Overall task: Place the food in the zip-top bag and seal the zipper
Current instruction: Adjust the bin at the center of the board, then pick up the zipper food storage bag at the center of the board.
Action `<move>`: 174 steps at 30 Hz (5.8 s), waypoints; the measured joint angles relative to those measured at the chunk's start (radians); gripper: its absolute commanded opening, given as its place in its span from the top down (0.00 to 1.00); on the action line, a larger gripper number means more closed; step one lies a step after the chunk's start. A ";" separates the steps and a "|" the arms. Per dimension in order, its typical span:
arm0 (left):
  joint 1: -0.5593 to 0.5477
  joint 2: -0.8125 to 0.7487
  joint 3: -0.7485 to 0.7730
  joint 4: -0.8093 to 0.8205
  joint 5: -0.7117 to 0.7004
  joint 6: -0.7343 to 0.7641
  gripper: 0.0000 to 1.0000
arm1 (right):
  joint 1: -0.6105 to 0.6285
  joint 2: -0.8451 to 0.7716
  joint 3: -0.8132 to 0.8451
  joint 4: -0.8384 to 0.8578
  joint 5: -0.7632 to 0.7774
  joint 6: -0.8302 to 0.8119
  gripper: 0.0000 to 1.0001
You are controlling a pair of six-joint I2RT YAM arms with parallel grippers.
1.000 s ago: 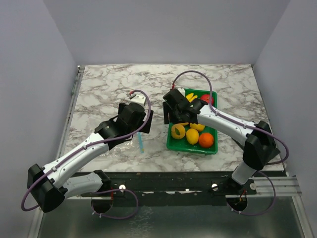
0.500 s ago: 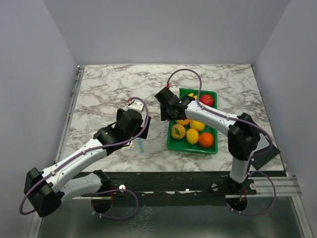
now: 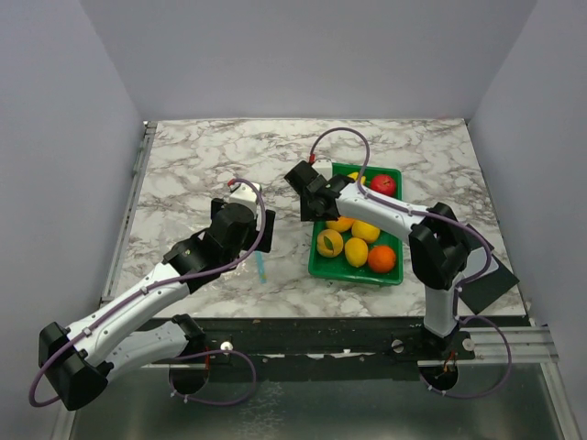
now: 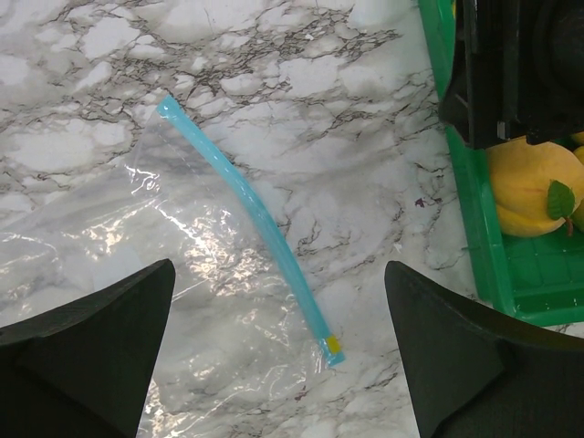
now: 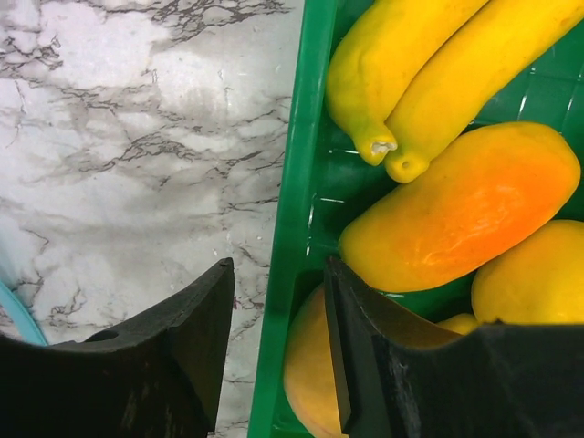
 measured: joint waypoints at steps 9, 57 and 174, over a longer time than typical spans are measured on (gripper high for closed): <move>0.000 0.000 -0.005 0.006 -0.001 0.002 0.01 | -0.026 0.019 0.000 0.008 -0.001 0.006 0.55; 0.000 0.065 -0.005 0.005 -0.021 -0.042 0.01 | -0.068 -0.145 -0.286 0.185 -0.051 -0.279 0.77; 0.000 -0.028 -0.002 -0.035 -0.249 -0.108 0.01 | 0.021 0.109 -0.551 1.470 -1.136 0.258 0.99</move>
